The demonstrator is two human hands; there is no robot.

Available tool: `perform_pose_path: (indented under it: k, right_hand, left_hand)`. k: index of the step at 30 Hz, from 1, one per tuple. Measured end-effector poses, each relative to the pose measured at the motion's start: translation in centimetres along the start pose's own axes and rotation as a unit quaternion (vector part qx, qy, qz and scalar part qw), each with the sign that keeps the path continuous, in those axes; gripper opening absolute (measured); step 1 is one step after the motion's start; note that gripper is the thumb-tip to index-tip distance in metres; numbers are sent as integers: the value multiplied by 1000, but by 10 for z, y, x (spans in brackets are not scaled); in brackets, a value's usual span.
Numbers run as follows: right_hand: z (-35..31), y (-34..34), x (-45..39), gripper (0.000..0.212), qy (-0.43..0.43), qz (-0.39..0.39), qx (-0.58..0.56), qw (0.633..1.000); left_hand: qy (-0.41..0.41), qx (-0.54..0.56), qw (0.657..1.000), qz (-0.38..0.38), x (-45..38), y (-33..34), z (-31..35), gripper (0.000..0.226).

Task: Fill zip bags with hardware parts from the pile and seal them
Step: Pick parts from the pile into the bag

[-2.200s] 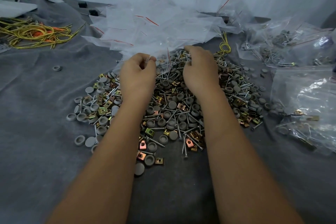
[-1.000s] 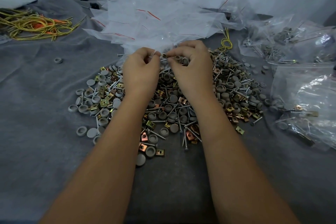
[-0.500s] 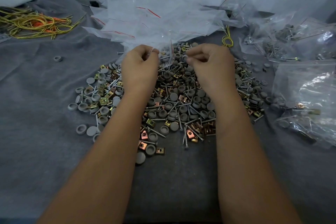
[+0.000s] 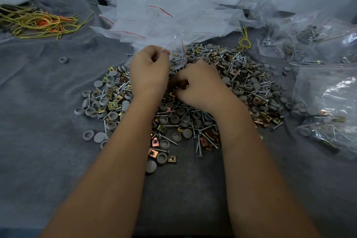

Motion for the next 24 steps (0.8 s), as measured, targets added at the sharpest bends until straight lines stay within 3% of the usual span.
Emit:
perform_pose_path:
  k: [5,11,19,24]
  right_hand:
    - [-2,4,1,26,4,-16,42,999]
    - [-6,2,0,21,10,31,101,994]
    - [-2,4,1,20,2,-5,51,999]
    - [-3,5,0,17,12,0,99,995]
  left_hand:
    - [-2,3,1000,0,-1,0,-1,20]
    - [-14,8,1000,-1,-1,0,-2,22]
    - [-18,10,1000,-5,-1,1,-3,29]
    - [-19,17,1000,-6,-2,1,-4,30]
Point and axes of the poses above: each hand's wrist, its own x-axis away from the middle knuckle, its own y-axis out of the palm, z = x × y, the point moved 6 cm from there along -x, towards the middle knuckle, and after that the axes turned 7 degrees about -y, right-handed, at the moved point
